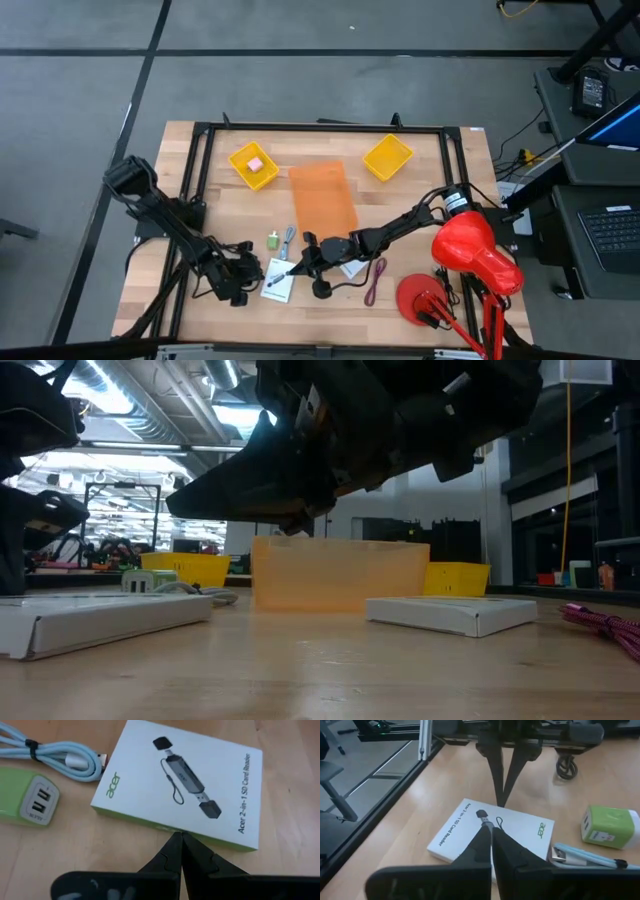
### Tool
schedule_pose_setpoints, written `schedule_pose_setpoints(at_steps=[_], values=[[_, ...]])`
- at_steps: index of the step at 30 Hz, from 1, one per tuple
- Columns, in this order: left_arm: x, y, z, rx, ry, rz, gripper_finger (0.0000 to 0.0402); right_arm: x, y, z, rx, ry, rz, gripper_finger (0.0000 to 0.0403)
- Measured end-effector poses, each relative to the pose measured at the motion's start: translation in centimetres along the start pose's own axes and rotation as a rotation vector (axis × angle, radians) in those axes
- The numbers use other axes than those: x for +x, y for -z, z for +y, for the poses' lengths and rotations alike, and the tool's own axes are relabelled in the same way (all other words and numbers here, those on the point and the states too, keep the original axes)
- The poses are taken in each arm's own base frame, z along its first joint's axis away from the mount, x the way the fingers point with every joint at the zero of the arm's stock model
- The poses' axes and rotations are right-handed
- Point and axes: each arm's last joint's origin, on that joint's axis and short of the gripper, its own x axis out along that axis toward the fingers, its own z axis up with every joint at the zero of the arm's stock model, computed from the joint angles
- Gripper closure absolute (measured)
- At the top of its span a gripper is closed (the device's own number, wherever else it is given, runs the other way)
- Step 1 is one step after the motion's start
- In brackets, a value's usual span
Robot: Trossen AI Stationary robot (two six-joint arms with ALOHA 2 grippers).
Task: Pick and place items into bin
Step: Put the bottom card reader box into the orange bin
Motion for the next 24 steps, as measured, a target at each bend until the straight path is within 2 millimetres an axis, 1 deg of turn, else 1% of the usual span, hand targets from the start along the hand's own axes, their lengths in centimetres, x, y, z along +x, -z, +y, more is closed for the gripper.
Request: schedule_pose_setpoints(at_steps=[15,24], values=[[0.0,-0.5,-0.4,-0.022,0.040,-0.044,0.0400,-0.1,-0.1,0.1,-0.019,-0.005,0.002,0.0403],[0.2,-1.2,-0.3,-0.014,0.045,-0.084,0.0400,-0.6,-1.0,0.4,-0.048,-0.014,-0.022,0.0403]])
